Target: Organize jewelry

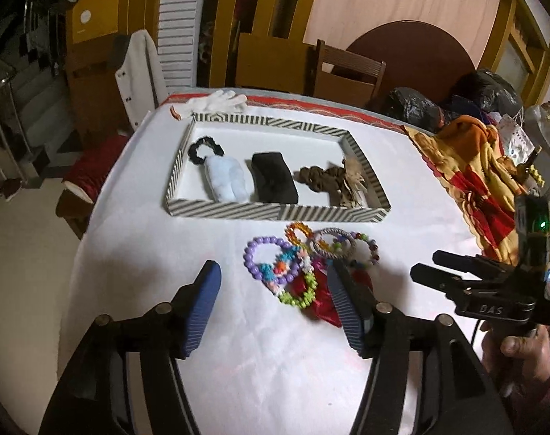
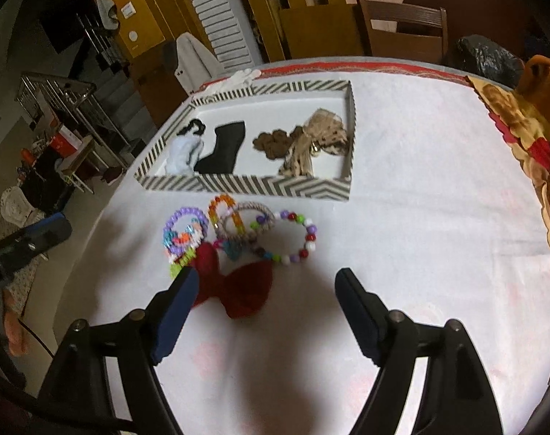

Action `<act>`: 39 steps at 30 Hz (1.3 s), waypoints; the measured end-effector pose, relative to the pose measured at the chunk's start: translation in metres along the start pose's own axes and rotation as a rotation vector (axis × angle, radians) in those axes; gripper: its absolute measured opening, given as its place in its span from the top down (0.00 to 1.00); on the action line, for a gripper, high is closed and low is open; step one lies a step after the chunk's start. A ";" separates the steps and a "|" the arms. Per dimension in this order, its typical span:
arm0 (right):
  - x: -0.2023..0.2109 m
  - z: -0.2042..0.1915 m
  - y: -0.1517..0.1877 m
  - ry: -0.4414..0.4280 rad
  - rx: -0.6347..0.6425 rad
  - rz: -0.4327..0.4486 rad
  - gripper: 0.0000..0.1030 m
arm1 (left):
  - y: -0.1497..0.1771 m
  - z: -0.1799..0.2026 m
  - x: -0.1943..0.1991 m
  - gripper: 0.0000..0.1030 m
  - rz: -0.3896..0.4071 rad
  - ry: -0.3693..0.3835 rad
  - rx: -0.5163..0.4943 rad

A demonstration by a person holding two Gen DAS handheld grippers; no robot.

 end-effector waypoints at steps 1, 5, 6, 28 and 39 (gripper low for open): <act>-0.001 0.002 0.003 0.005 0.001 -0.008 0.21 | 0.002 0.000 0.000 0.52 -0.004 0.004 0.006; -0.005 0.011 0.011 0.017 -0.005 -0.024 0.21 | 0.009 -0.001 -0.006 0.52 -0.023 0.000 0.006; -0.006 0.013 0.012 0.012 -0.013 -0.027 0.21 | 0.011 -0.002 -0.008 0.52 -0.030 0.000 0.008; -0.057 -0.003 -0.020 -0.078 -0.010 -0.071 0.51 | 0.035 0.001 -0.088 0.52 -0.214 0.038 0.065; -0.100 0.005 -0.038 -0.063 0.015 -0.127 0.66 | 0.035 0.002 -0.116 0.52 -0.255 0.008 0.060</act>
Point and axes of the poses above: each gripper's, at about its wrist camera, not at the fingertips, and x roughly against the way its jaws point, z to its right, y to its underside, the point moved 9 cm from there along -x, roughly the way its jaws point, and after that the axes turned 8 degrees about -y, right-handed, at the moved point
